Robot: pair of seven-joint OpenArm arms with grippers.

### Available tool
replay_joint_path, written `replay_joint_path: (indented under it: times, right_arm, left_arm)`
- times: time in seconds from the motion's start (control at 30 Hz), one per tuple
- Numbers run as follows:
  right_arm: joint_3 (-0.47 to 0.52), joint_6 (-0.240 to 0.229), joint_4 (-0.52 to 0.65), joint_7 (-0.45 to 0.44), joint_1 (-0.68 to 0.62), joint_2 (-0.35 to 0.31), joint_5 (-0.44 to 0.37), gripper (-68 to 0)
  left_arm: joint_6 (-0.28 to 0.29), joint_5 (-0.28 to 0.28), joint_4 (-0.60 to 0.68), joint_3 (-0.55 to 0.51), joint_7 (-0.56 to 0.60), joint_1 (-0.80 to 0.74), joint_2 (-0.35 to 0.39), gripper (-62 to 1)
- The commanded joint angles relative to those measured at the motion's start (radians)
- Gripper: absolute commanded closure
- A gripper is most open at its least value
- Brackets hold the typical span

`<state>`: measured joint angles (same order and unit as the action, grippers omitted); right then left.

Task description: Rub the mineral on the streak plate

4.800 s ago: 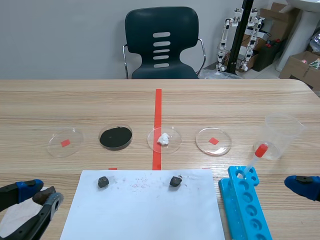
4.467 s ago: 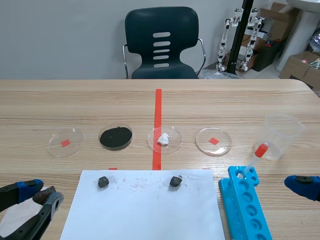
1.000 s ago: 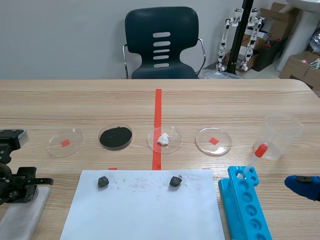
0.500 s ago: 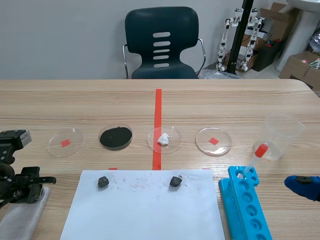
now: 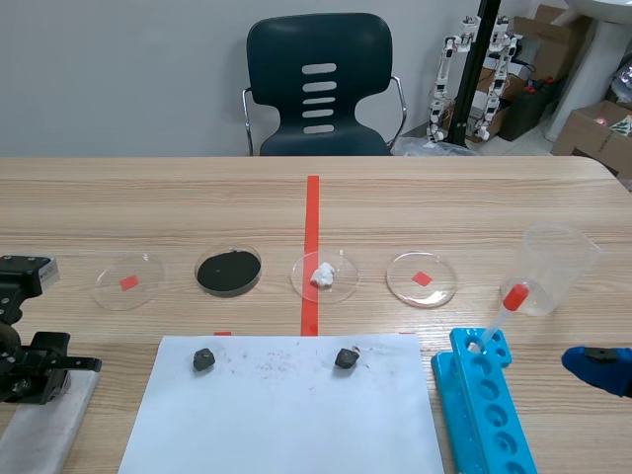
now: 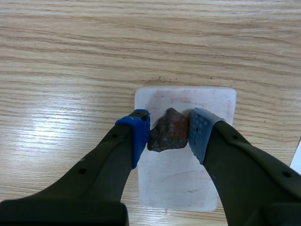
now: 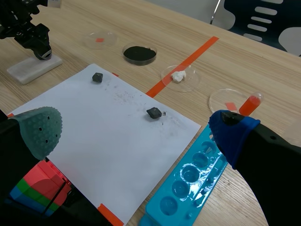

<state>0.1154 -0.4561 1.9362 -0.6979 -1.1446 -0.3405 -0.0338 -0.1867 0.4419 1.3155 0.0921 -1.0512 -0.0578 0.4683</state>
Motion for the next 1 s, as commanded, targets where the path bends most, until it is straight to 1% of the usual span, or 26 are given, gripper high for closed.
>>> replay_joint_path:
  times: [0.0,0.07,0.1,0.17,0.23,0.3,0.37,0.43,0.5,0.63,0.87,0.93,0.97]
  right_arm:
    - [0.001,-0.001,0.008,-0.015,0.001,0.000,-0.015,-67.9]
    - [0.001,-0.001,0.008,-0.015,0.001,0.000,-0.015,-67.9]
    - [0.001,-0.001,0.008,-0.015,0.001,0.000,-0.015,-67.9]
    - [0.001,-0.001,0.008,-0.015,0.001,0.000,-0.015,-67.9]
    - [0.001,-0.001,0.008,-0.015,0.001,0.000,-0.015,-67.9]
    - [0.001,-0.001,0.008,-0.015,0.001,0.000,-0.015,-67.9]
    - [0.001,-0.001,0.008,-0.015,0.001,0.000,-0.015,-67.9]
    - [0.001,-0.001,0.008,-0.015,0.001,0.000,-0.015,-67.9]
    - [0.001,-0.001,0.008,-0.015,0.001,0.000,-0.015,-67.9]
    - [0.001,-0.001,0.008,-0.015,0.001,0.000,-0.015,-67.9]
    - [0.001,-0.001,0.008,-0.015,0.001,0.000,-0.015,-67.9]
    - [0.001,-0.001,0.008,-0.015,0.001,0.000,-0.015,-67.9]
    - [0.001,-0.001,0.008,-0.015,0.001,0.000,-0.015,-67.9]
  left_arm:
    - [-0.021,-0.021,-0.001,-0.003,-0.008,-0.005,0.012,-11.7]
    - [-0.028,-0.016,-0.001,-0.003,-0.008,-0.005,0.012,-11.7]
    - [-0.028,0.002,-0.001,-0.003,-0.008,-0.005,0.012,-11.7]
    - [-0.018,0.064,-0.001,-0.003,0.005,-0.005,0.012,-11.7]
    - [0.013,0.140,-0.001,-0.003,0.017,-0.005,0.012,-11.7]
    - [0.034,0.192,-0.001,-0.003,0.030,-0.005,0.012,-11.7]
    - [0.048,0.207,-0.001,-0.003,0.034,-0.005,0.012,-11.7]
    - [0.048,0.205,-0.001,-0.003,0.034,-0.005,0.012,-11.7]
    - [0.047,0.175,-0.001,-0.003,0.032,-0.005,0.012,-11.7]
    - [0.012,0.066,-0.001,-0.003,0.005,-0.005,0.012,-11.7]
    - [-0.040,-0.084,-0.001,-0.003,-0.024,-0.005,0.012,-11.7]
    - [-0.058,-0.114,-0.001,-0.003,-0.024,-0.006,0.012,-11.7]
    - [-0.058,-0.118,-0.001,-0.003,-0.024,-0.006,0.012,-11.7]
